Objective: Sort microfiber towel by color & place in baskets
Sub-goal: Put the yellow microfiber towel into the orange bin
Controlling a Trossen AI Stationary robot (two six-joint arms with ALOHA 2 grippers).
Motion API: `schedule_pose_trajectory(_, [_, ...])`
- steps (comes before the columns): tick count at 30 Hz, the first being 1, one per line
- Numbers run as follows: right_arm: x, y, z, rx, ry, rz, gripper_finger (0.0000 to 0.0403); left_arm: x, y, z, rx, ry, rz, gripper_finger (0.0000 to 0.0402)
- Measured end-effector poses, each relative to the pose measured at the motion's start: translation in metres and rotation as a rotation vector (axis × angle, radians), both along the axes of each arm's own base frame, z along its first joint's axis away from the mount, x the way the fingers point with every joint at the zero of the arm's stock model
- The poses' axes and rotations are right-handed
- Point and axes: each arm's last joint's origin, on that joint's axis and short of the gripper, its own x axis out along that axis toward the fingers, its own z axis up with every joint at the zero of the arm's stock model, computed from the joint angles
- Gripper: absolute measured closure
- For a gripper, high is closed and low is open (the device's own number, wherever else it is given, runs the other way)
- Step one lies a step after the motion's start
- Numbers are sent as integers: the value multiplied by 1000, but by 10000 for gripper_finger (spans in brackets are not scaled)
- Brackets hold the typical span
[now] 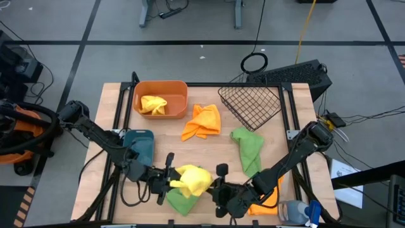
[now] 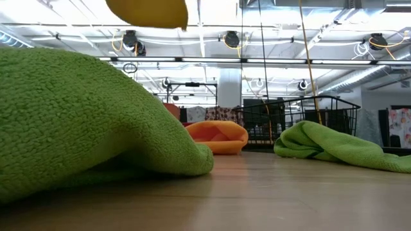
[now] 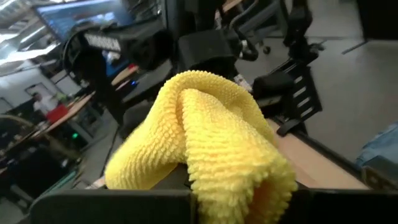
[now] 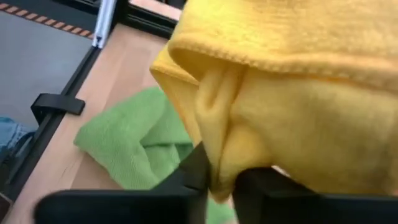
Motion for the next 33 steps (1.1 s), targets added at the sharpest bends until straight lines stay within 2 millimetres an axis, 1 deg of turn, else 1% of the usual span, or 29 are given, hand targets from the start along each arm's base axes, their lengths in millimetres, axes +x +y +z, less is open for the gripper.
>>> schedule_pose_trajectory(4, [-8,-6,2,76,46,-69,268,0,1,-1,-10,14,26,359])
schedule_pose_trajectory(9, [-18,-7,-2,102,108,-112,171,0,1,-4,3,33,40,359])
schedule_pose_trajectory(12, [-23,-7,-3,91,136,-120,132,0,2,-5,2,49,43,359])
schedule_pose_trajectory(14, [-27,-7,1,98,136,-119,115,0,3,-8,7,72,50,359])
schedule_pose_trajectory(17, [-35,-4,13,115,104,-108,106,1,5,-10,8,96,61,359])
schedule_pose_trajectory(21, [-50,5,24,102,51,-101,108,3,8,-11,3,106,75,359])
schedule_pose_trajectory(25, [-61,14,33,17,-48,-127,114,4,9,-11,-7,107,82,359])
schedule_pose_trajectory(28, [-59,20,40,-72,-135,-140,119,5,11,-10,-29,104,85,359])
schedule_pose_trajectory(30, [-52,21,44,-86,-169,-122,121,6,12,-9,-36,99,84,359])
schedule_pose_trajectory(33, [-38,20,39,-107,-177,-101,124,8,13,-9,-48,101,60,359])
